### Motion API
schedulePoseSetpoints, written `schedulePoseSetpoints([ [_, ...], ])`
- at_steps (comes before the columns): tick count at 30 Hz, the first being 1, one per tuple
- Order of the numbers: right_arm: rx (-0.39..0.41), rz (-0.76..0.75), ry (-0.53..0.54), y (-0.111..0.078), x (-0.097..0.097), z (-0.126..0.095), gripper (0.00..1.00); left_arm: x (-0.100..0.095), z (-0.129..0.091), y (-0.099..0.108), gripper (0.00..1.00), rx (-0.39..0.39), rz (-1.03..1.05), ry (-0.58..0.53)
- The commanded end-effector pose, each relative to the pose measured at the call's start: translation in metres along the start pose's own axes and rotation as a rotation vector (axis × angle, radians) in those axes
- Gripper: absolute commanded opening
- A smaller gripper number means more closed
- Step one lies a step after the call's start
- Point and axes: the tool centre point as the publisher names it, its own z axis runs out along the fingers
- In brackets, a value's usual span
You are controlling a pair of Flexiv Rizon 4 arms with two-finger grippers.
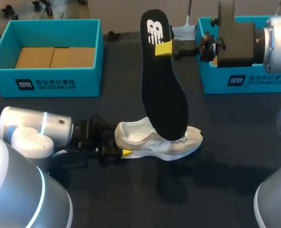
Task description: Take the shoe out of the shoebox, open the shoe tongue, remove and reinsert the insole, then place the shoe into the shoebox
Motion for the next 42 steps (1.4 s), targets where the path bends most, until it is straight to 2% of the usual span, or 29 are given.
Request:
schedulePoseSetpoints([
  [1, -0.001, 0.001, -0.003, 0.0, 0.0, 0.003, 0.0, 0.0, -0.005, -0.002, 1.0, -0.02, 0.01, 0.022],
  [12, -0.001, 0.001, -0.003, 0.0, 0.0, 0.003, 0.0, -0.013, -0.021, -0.009, 1.0, -0.043, -0.002, 0.018],
  [18, -0.001, 0.001, -0.003, 0.0, 0.0, 0.003, 0.0, -0.01, -0.027, -0.023, 1.0, -0.158, 0.007, 0.055],
  [34, -0.001, 0.001, -0.003, 0.0, 0.0, 0.003, 0.0, -0.01, -0.027, -0.023, 1.0, -0.158, 0.007, 0.055],
  [42, -0.001, 0.001, -0.003, 0.0, 0.0, 0.003, 0.0, -0.004, -0.04, -0.034, 1.0, -0.276, 0.002, 0.017],
])
